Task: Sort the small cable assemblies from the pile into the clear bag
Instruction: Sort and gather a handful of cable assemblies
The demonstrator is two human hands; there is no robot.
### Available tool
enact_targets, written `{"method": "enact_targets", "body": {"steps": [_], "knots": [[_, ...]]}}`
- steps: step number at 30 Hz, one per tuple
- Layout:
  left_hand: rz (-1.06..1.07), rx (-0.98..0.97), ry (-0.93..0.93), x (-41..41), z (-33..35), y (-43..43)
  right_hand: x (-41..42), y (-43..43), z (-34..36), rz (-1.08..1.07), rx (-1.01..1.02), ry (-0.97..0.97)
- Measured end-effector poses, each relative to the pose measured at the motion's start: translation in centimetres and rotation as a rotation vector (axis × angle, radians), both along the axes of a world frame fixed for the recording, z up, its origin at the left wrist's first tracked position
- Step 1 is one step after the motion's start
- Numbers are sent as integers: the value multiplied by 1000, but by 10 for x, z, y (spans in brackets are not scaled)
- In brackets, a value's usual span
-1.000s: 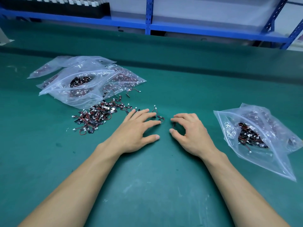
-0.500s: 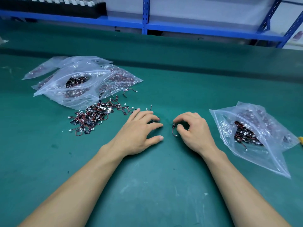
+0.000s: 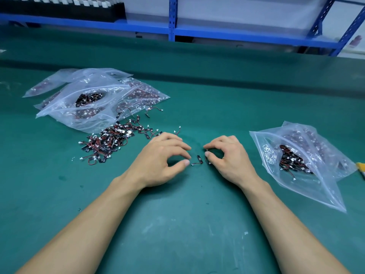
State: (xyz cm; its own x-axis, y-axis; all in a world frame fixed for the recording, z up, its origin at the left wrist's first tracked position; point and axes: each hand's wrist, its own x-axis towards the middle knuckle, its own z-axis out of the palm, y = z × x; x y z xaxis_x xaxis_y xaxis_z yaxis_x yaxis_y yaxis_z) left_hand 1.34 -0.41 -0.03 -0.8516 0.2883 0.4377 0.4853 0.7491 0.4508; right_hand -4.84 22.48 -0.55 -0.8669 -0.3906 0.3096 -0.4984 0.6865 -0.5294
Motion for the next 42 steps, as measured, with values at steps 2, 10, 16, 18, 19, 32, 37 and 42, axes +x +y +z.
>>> {"method": "enact_targets", "body": {"steps": [2,10,16,18,19,32,37,42], "knots": [[133,-39,-2,-3,-1,-6,0,0,-1,1,18,-11],[200,-226,-97,-6,-7,-9,0,2,-1,-12,3,-31],[132,-202,-80,-2,-4,-7,2,1,1,6,-3,-10],[130,-196,-72,-2,-3,-6,4,1,4,66,-28,9],[133,-194,-70,-2,-2,-5,5,1,5,116,-36,17],[-36,-175,-156,3,-1,1,5,-2,3,123,10,20],[138,-136,-94,-3,3,-3,6,-2,7,28,-80,-24],[183,-242,-219,-8,-2,-7,2,0,2,-16,-69,-30]]}}
